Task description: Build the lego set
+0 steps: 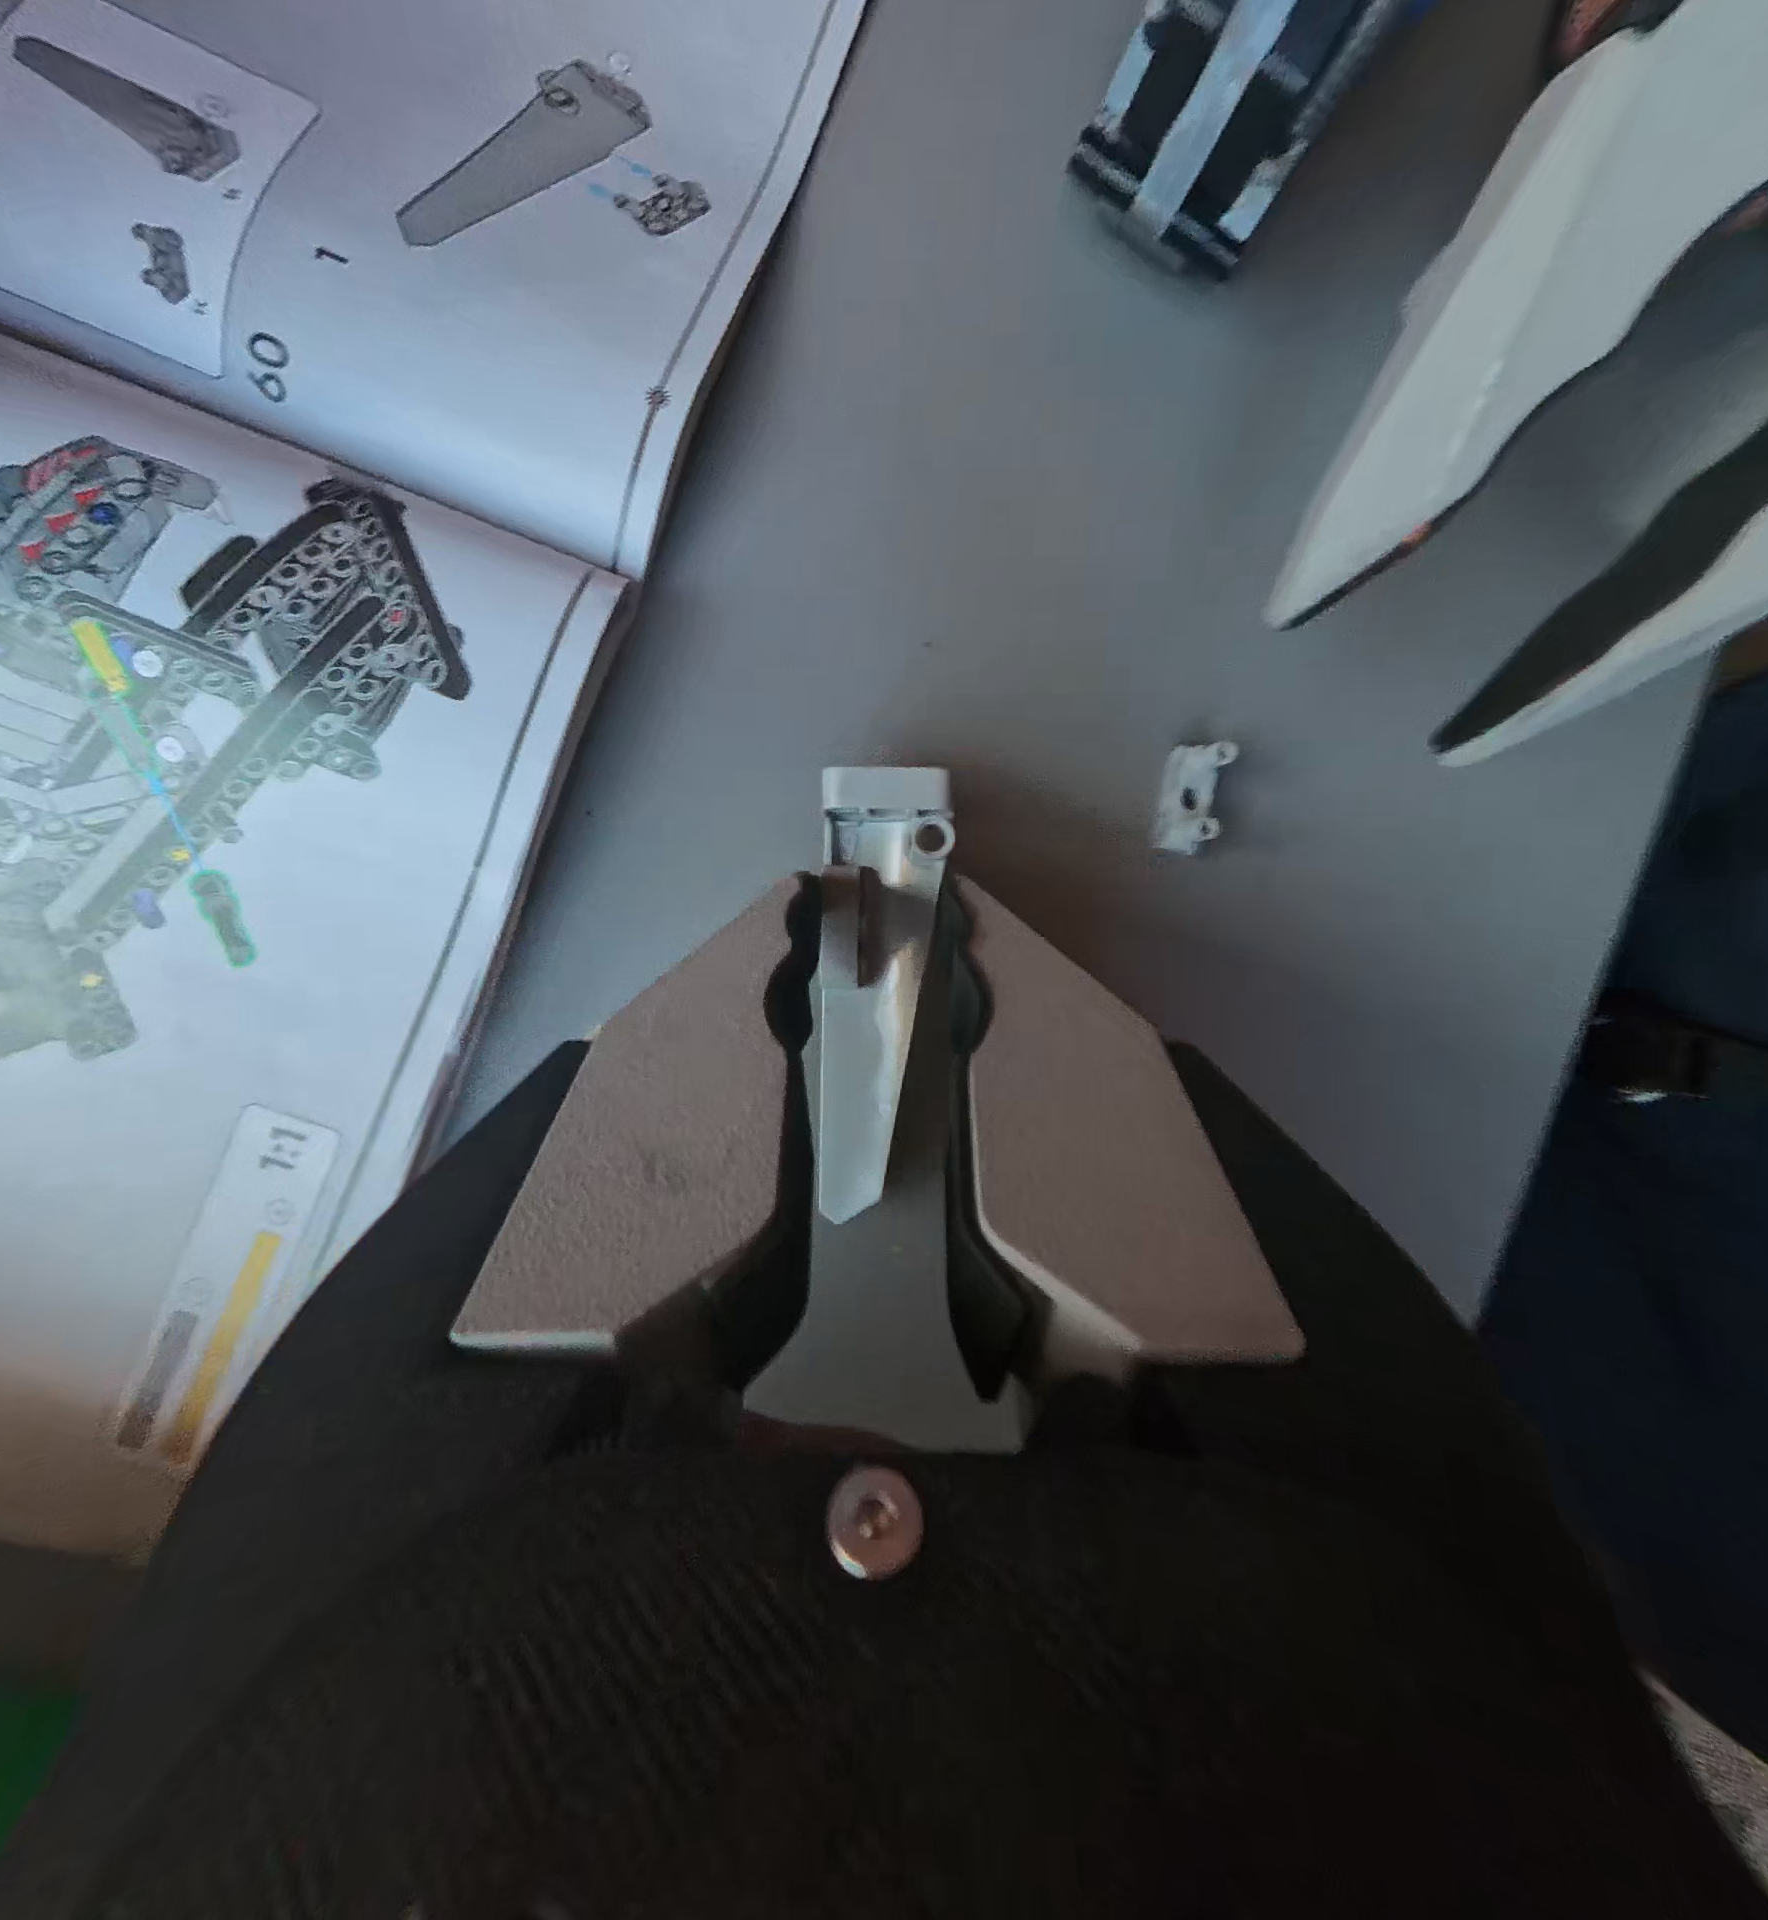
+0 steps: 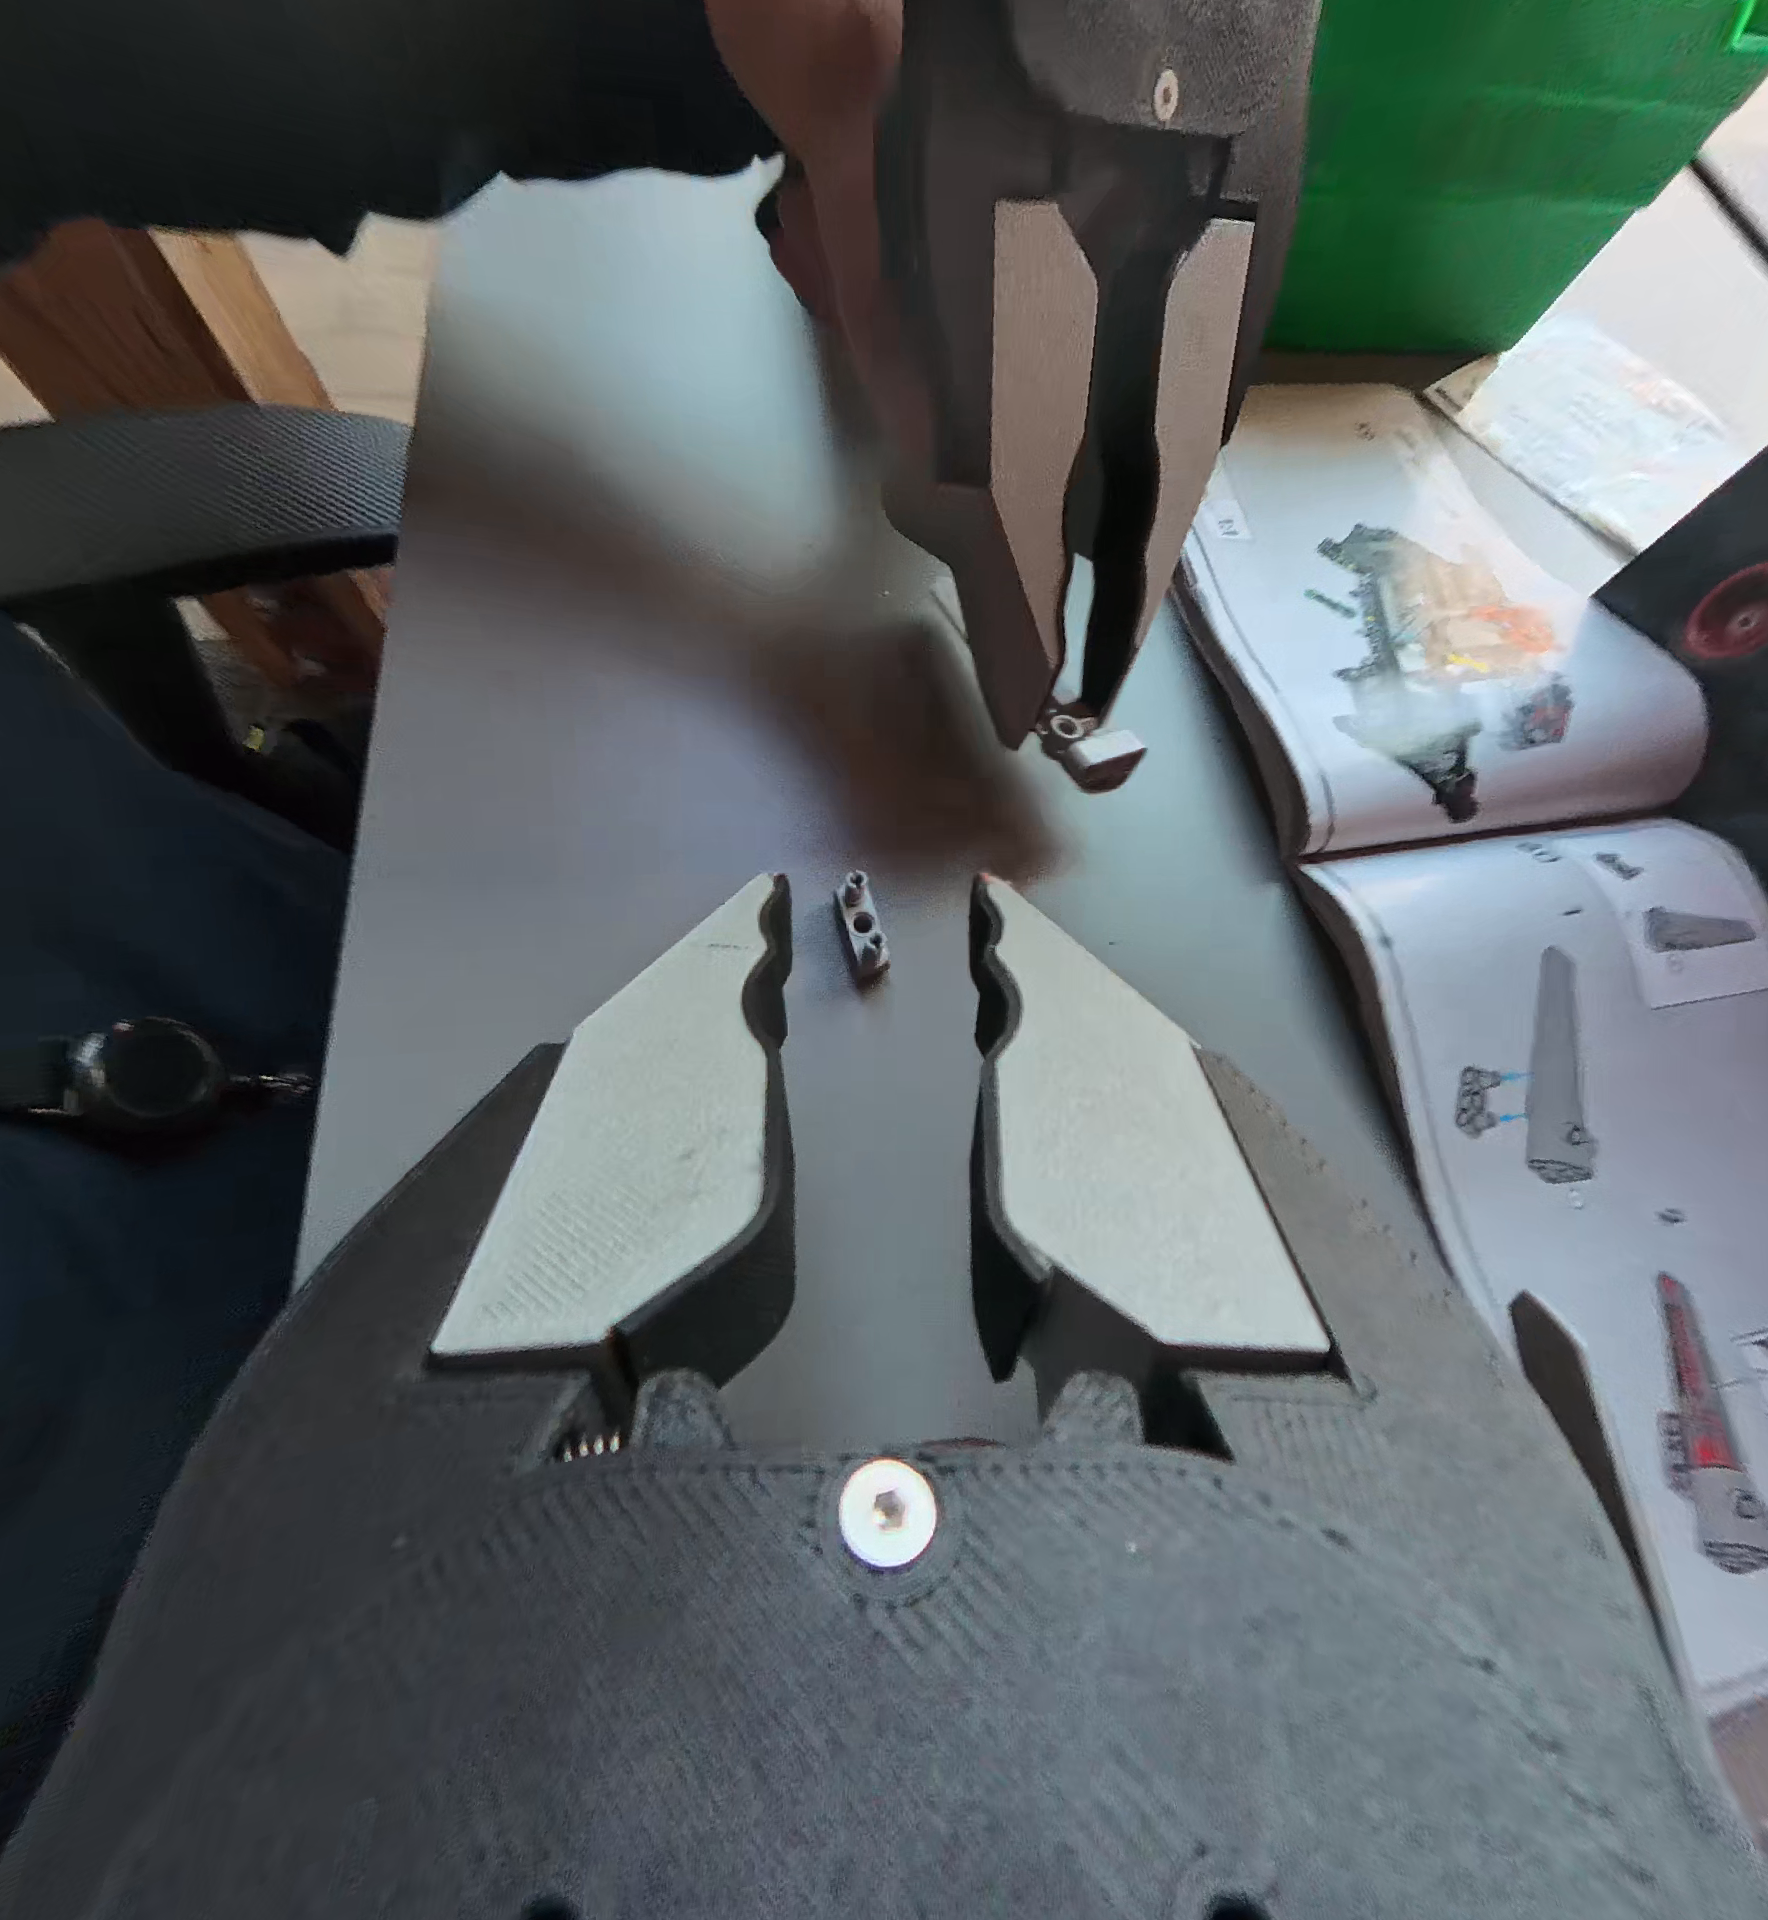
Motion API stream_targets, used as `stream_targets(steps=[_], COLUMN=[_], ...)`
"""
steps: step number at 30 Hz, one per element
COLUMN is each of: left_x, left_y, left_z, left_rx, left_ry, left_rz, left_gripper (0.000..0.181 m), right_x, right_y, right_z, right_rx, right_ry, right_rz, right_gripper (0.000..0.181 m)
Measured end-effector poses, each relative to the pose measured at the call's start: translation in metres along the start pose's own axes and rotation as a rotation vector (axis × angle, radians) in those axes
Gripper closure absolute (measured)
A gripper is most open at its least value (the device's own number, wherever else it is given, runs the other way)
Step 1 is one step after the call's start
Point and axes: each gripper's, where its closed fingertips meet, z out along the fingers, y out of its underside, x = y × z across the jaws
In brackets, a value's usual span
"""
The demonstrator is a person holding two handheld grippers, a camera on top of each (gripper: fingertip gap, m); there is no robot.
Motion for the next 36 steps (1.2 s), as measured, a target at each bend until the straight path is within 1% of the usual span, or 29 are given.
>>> stream_targets(steps=[1, 4, 10, 14, 18, 22, 25, 27, 29, 32, 34, 36], left_x=[0.008, 0.033, 0.071, 0.082, 0.09, 0.099, 0.105, 0.105, 0.103, 0.098, 0.091, 0.078], left_y=[-0.003, -0.01, -0.012, -0.013, -0.011, -0.011, -0.012, -0.013, -0.013, -0.015, -0.018, -0.015], left_z=[-0.003, -0.01, -0.007, -0.004, -0.001, 0.001, 0.001, 0.001, 0.001, 0.001, -0.003, -0.008], left_rx=[0.017, 0.034, -0.017, -0.043, -0.076, -0.092, -0.097, -0.096, -0.093, -0.053, -0.003, 0.039], left_ry=[0.045, 0.189, 0.369, 0.404, 0.421, 0.436, 0.46, 0.465, 0.466, 0.433, 0.359, 0.214], left_rz=[-0.017, -0.061, -0.058, -0.043, -0.023, 0.001, 0.008, -0.002, -0.008, -0.005, 0.008, 0.053], left_gripper=[0.162, 0.162, 0.162, 0.162, 0.162, 0.162, 0.162, 0.162, 0.162, 0.162, 0.159, 0.158], right_x=[0.001, 0.001, -0.006, -0.012, -0.013, -0.019, -0.024, -0.029, -0.029, -0.023, -0.016, -0.01], right_y=[0.0, -0.002, -0.005, -0.003, 0.001, -0.001, -0.004, -0.004, -0.003, -0.001, -0.001, 0.002], right_z=[0.0, 0.001, 0.001, 0.002, 0.004, 0.002, -0.001, -0.002, 0.0, 0.0, -0.002, -0.004], right_rx=[-0.004, -0.009, -0.016, -0.032, -0.05, -0.024, -0.007, -0.002, -0.01, -0.024, -0.029, -0.035], right_ry=[0.024, 0.1, 0.213, 0.241, 0.227, 0.179, 0.182, 0.176, 0.178, 0.178, 0.188, 0.167], right_rz=[-0.038, -0.166, -0.419, -0.537, -0.543, -0.519, -0.563, -0.598, -0.605, -0.552, -0.496, -0.412], right_gripper=[0.147, 0.142, 0.138, 0.14, 0.141, 0.153, 0.162, 0.172, 0.173, 0.174, 0.174, 0.174])
